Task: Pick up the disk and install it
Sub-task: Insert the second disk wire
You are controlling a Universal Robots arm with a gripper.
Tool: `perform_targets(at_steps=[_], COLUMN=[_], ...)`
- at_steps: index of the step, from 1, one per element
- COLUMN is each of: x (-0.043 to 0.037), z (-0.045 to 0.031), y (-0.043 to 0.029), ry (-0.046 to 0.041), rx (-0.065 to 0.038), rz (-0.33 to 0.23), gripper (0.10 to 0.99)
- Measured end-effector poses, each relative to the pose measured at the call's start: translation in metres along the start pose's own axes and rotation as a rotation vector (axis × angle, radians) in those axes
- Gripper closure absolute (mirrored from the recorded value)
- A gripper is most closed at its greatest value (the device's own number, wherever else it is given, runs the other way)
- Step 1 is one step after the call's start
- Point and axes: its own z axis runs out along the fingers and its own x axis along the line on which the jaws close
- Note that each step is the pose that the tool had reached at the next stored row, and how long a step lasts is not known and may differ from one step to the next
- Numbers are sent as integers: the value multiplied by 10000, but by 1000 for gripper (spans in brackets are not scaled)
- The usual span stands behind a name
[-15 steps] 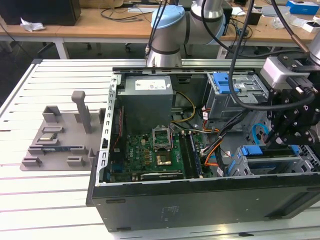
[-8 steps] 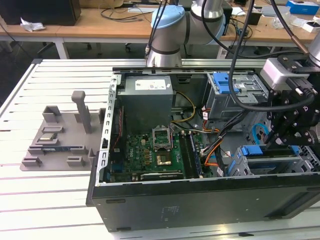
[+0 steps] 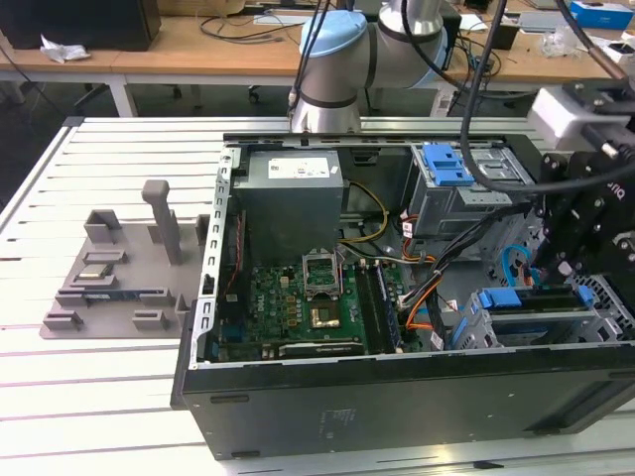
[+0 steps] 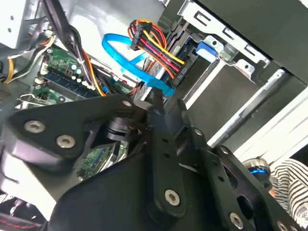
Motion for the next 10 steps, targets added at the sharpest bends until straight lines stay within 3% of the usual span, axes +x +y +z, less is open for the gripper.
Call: perform_targets(at_steps=[2,4,6,10], x=[-14,-23,-26,-26], z=[-84,-154,-206,-216], y=[2,4,6,6], ry=[0,0,1,-2], rx=[1,0,0,1], rz=[-1,0,0,-1], gripper=[933,980,980,980])
